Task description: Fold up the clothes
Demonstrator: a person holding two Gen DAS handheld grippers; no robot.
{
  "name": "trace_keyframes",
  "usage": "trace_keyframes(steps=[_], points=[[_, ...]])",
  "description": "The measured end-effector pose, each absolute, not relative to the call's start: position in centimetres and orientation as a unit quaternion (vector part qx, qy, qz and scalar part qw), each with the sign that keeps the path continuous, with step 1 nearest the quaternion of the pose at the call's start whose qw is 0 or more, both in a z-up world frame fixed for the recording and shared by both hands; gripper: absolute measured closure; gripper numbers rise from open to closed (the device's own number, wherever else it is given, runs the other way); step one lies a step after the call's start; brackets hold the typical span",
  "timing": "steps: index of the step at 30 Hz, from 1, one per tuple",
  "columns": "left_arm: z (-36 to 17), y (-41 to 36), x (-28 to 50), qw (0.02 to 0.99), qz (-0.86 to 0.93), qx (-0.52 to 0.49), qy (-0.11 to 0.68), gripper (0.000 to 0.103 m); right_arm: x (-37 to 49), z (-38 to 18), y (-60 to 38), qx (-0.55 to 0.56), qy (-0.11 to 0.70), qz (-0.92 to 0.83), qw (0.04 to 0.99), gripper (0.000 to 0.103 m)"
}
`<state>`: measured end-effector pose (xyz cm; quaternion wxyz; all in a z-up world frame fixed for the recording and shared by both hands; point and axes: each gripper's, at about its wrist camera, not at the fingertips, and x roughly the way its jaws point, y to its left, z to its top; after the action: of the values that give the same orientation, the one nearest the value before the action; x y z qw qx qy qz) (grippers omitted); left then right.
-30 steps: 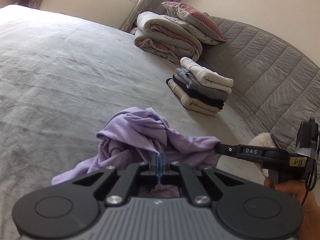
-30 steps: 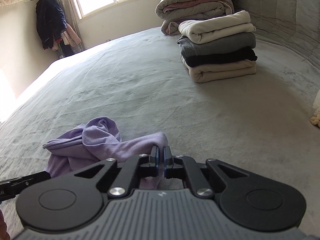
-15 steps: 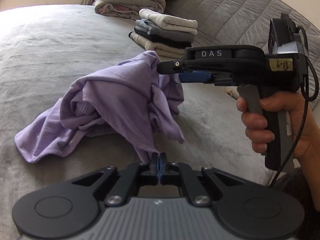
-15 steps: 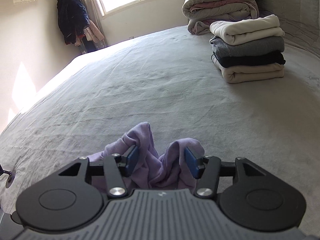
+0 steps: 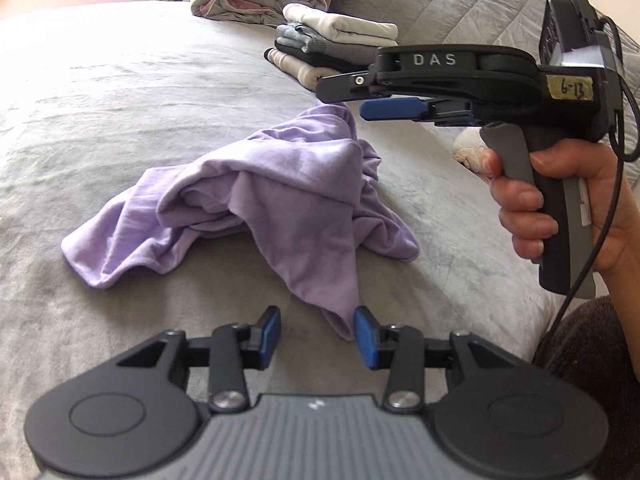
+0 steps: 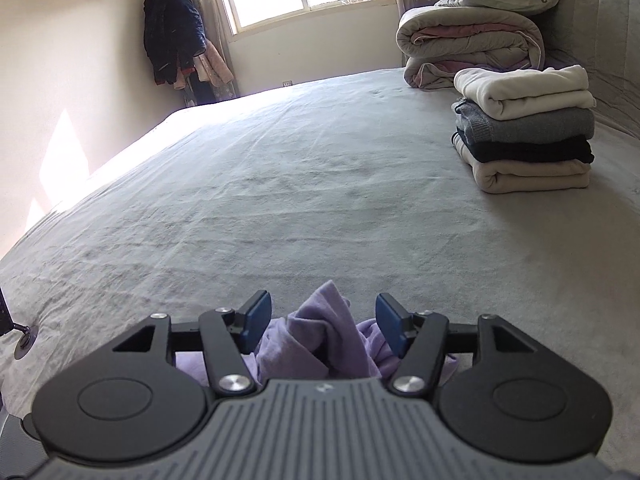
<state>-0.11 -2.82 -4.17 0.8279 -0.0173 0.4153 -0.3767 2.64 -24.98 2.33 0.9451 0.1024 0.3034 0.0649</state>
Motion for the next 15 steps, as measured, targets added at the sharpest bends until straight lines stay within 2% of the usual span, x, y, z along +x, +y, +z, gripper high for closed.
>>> trace_keyframes(steps=[2, 4, 9, 11, 15], points=[[-4.1, -2.4, 0.2, 0.84, -0.355, -0.024, 0.409, 0.031, 2.6, 2.6, -24.4, 0.094, 0.299, 0.075, 0.946, 0.041], [-4.0, -1.9, 0.6, 0.848, -0.337, -0.033, 0.407, 0.026, 2.5, 2.7, -23.6, 0.087, 0.297, 0.088, 0.947, 0.041], [-3.8, -0.2, 1.8, 0.862, -0.292, -0.068, 0.409, 0.024, 2.9, 2.5, -21.7, 0.063, 0.299, 0.116, 0.945, 0.041], [-3.7, 0.7, 2.2, 0.87, -0.268, -0.079, 0.406, 0.015, 3.2, 2.3, -20.8, 0.052, 0.303, 0.122, 0.944, 0.041], [-3.4, 2.8, 2.3, 0.891, -0.214, -0.09, 0.391, 0.006, 3.9, 1.5, -19.5, 0.038, 0.317, 0.135, 0.938, 0.041]])
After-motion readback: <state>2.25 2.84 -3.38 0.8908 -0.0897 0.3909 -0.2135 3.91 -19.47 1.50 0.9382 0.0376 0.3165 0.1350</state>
